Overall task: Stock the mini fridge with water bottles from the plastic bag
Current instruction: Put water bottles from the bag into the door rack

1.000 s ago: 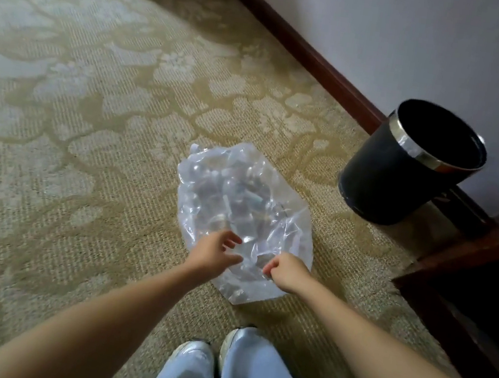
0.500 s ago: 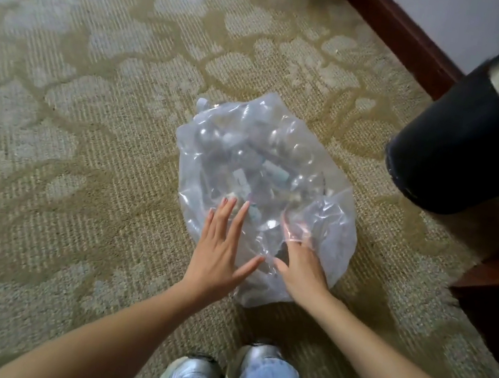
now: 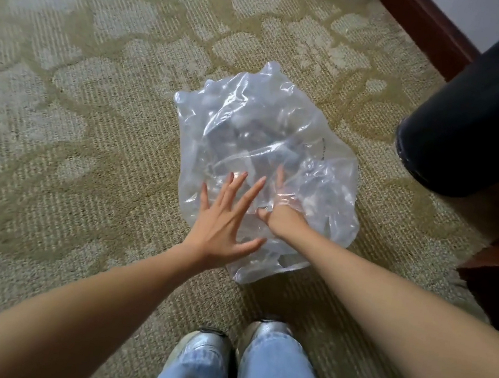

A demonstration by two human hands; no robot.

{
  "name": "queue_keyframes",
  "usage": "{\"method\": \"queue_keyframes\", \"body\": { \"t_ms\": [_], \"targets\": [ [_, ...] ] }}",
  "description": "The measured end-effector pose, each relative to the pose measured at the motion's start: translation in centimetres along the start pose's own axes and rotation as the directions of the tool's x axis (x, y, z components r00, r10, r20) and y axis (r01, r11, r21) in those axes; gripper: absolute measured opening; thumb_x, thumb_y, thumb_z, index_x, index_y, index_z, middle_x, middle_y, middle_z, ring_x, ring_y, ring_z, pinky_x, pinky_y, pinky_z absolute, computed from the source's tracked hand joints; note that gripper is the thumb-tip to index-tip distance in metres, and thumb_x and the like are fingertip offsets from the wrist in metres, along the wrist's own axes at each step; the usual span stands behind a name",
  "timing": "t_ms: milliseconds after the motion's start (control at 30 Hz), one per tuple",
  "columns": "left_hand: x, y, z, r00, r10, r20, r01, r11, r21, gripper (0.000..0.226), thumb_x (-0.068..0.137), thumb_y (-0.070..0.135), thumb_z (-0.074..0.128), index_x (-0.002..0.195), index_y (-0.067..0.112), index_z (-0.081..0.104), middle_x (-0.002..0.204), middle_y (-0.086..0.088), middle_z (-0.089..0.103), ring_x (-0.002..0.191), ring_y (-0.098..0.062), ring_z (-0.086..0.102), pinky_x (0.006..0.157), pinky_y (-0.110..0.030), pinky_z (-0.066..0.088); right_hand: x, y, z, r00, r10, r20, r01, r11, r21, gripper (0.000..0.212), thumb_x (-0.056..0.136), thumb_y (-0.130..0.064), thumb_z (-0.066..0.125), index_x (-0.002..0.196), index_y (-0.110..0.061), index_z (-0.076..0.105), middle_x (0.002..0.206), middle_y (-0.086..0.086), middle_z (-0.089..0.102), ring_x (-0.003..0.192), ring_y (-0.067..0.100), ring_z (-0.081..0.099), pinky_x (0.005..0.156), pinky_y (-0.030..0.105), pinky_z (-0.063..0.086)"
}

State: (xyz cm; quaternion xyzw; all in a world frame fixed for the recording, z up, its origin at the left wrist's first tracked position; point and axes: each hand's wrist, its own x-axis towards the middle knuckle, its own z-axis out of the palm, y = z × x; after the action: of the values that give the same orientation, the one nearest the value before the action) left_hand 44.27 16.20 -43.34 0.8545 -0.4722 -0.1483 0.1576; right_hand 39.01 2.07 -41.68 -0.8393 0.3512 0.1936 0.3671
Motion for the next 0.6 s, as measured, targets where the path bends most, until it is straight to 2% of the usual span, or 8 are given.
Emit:
{"method": "queue_keyframes", "body": {
  "t_ms": [67,100,233,300,367,467,500,600],
  "targets": [
    [0.1,0.5,0.2,1.0,0.009,0.029,-0.008,1.0,-0.026,0.091,0.074,0.082,0.033,0.142,0.051,-0.019,0.157,0.0,-0.021,0.146,-0.029,-0.014,0.111,-0.066,-0.008,0.6,-0.9,0.6,0.987,0.149,0.058,-0.141,0.983,-0.119,0.056,0.099,-0.018,0.043,0.151,-0.016,0.021,0.146,0.008,0.038,0.123,0.028,0.049,0.095,0.034,0.044],
    [0.1,0.9,0.4,1.0,-0.009,0.023,0.01,0.999,-0.046,0.092,0.073,0.082,0.036,0.142,0.054,-0.018,0.157,0.0,-0.02,0.146,-0.029,-0.01,0.111,-0.066,-0.007,0.8,-1.2,0.8,0.978,0.193,0.075,-0.177,0.967,-0.185,0.05,0.101,-0.02,0.039,0.149,-0.016,0.027,0.148,0.013,0.037,0.128,0.029,0.045,0.094,0.035,0.043],
    [0.5,2.2,1.2,0.997,-0.081,-0.013,0.079,0.994,-0.078,0.099,0.074,0.062,0.062,0.14,0.058,-0.01,0.157,-0.003,-0.019,0.147,-0.029,0.001,0.112,-0.064,-0.003,-0.2,-0.3,1.7,0.985,0.171,0.018,-0.168,0.98,-0.107,0.035,0.1,-0.028,0.038,0.127,-0.016,0.056,0.128,0.011,0.058,0.112,0.028,0.057,0.077,0.032,0.04],
    [0.7,2.6,1.4,0.996,-0.081,-0.03,0.08,0.996,-0.044,0.105,0.072,0.052,0.071,0.141,0.057,-0.008,0.155,-0.004,-0.026,0.147,-0.032,-0.008,0.111,-0.067,-0.002,-1.0,0.6,2.4,0.986,0.153,-0.061,-0.15,0.987,0.049,0.026,0.094,-0.029,0.047,0.111,-0.019,0.064,0.116,0.009,0.065,0.098,0.025,0.061,0.074,0.031,0.045],
    [0.9,2.7,1.3,0.997,0.006,-0.074,0.0,0.997,0.082,0.11,0.069,0.052,0.073,0.142,0.053,-0.009,0.153,-0.005,-0.032,0.144,-0.034,-0.021,0.109,-0.068,-0.006,-1.5,1.3,3.1,0.99,0.121,-0.076,-0.119,0.993,0.026,0.027,0.094,-0.03,0.049,0.115,-0.019,0.061,0.121,0.01,0.063,0.101,0.023,0.061,0.075,0.029,0.044],
    [1.9,2.7,0.8,0.965,0.26,-0.02,-0.247,0.937,0.248,0.109,0.068,0.052,0.072,0.145,0.046,-0.005,0.158,0.0,-0.014,0.145,-0.028,-0.018,0.107,-0.07,-0.011,-2.2,1.8,3.4,0.995,0.079,-0.057,-0.081,0.996,-0.03,0.053,0.096,-0.025,0.049,0.145,-0.014,0.034,0.145,0.014,0.042,0.127,0.028,0.047,0.098,0.034,0.039],
    [2.3,2.8,0.6,0.953,0.3,0.031,-0.298,0.92,0.255,0.104,0.07,0.051,0.071,0.147,0.044,0.0,0.16,0.004,-0.005,0.145,-0.024,-0.016,0.108,-0.069,-0.011,-2.7,2.0,3.2,0.994,0.065,-0.083,-0.064,0.998,0.013,0.054,0.094,-0.024,0.052,0.144,-0.013,0.035,0.144,0.014,0.044,0.127,0.029,0.047,0.101,0.036,0.038],
    [2.7,3.1,0.7,0.955,0.276,0.105,-0.292,0.939,0.182,0.081,0.075,0.05,0.068,0.144,0.044,0.027,0.156,0.013,0.022,0.148,-0.016,-0.005,0.11,-0.064,-0.013,-4.2,3.5,2.6,0.991,0.092,-0.101,-0.045,0.917,0.396,0.038,0.086,-0.024,0.059,0.123,-0.015,0.057,0.117,0.006,0.064,0.112,0.024,0.059,0.09,0.034,0.047]
  ]
}}
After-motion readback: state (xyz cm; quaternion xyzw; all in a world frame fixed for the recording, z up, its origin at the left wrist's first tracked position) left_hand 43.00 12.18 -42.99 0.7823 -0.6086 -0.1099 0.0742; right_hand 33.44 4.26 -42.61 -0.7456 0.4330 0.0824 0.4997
